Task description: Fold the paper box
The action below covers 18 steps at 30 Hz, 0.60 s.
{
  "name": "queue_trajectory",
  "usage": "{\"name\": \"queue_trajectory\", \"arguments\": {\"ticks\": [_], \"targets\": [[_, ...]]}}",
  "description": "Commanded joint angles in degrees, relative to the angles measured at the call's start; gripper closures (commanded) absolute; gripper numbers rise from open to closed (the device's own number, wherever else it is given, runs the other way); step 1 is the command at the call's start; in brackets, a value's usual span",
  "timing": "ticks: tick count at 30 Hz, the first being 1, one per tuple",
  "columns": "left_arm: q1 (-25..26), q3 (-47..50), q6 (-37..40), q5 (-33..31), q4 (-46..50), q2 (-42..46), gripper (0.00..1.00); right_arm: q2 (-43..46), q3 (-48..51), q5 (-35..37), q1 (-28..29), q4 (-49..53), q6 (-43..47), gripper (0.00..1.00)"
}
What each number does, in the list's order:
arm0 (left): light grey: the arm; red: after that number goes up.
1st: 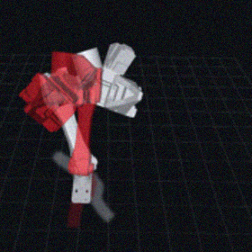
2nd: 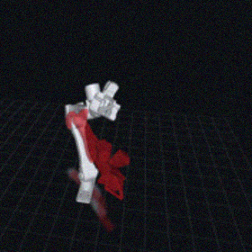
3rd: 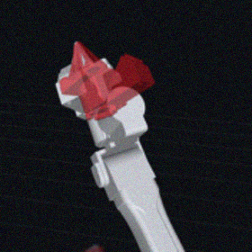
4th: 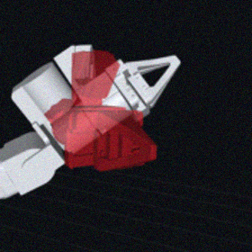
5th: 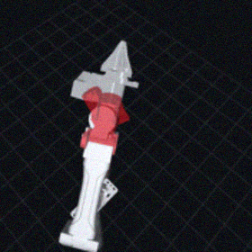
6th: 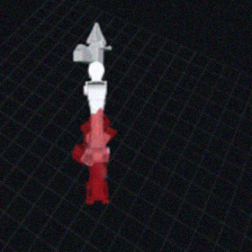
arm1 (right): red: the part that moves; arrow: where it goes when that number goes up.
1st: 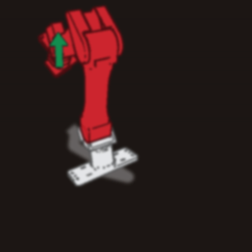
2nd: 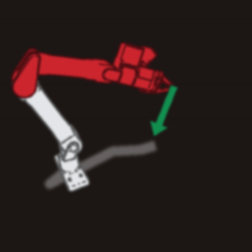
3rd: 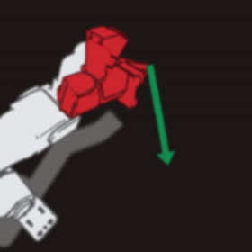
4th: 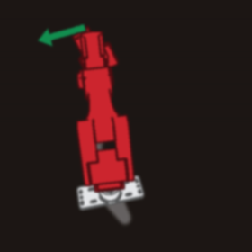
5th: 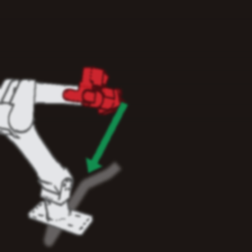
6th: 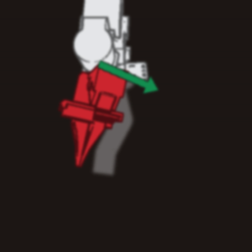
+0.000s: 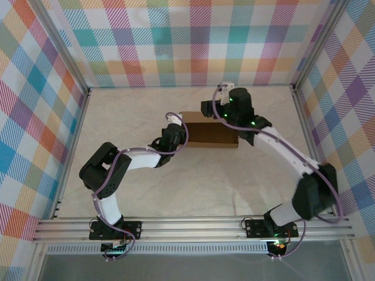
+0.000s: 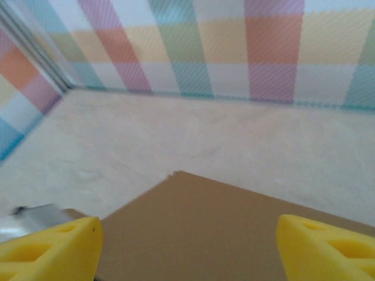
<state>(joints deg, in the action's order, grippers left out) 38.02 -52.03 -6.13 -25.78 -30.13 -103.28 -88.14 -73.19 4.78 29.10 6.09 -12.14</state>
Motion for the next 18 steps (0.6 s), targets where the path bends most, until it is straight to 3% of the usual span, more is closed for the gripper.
{"name": "queue_trajectory", "arguments": {"ticks": [1,9,16,18], "targets": [[0.9,-0.18,0.84,2.79,6.15,-0.54,1.0,-6.02,-4.78,2.22,-0.09,8.65,2.43,0.23],[0.9,0.73,0.01,3.86,6.82,-0.08,0.95,-14.55,-10.11,-0.26,-1.24,13.13,0.95,0.23],[0.92,2.06,-0.65,7.08,8.46,2.16,0.83,-16.4,-9.69,-0.99,-1.59,13.74,-0.12,0.23],[0.92,3.32,-0.81,7.76,9.1,3.74,0.75,-16.79,-9.79,-1.17,-1.77,13.78,-0.45,0.23]]}}
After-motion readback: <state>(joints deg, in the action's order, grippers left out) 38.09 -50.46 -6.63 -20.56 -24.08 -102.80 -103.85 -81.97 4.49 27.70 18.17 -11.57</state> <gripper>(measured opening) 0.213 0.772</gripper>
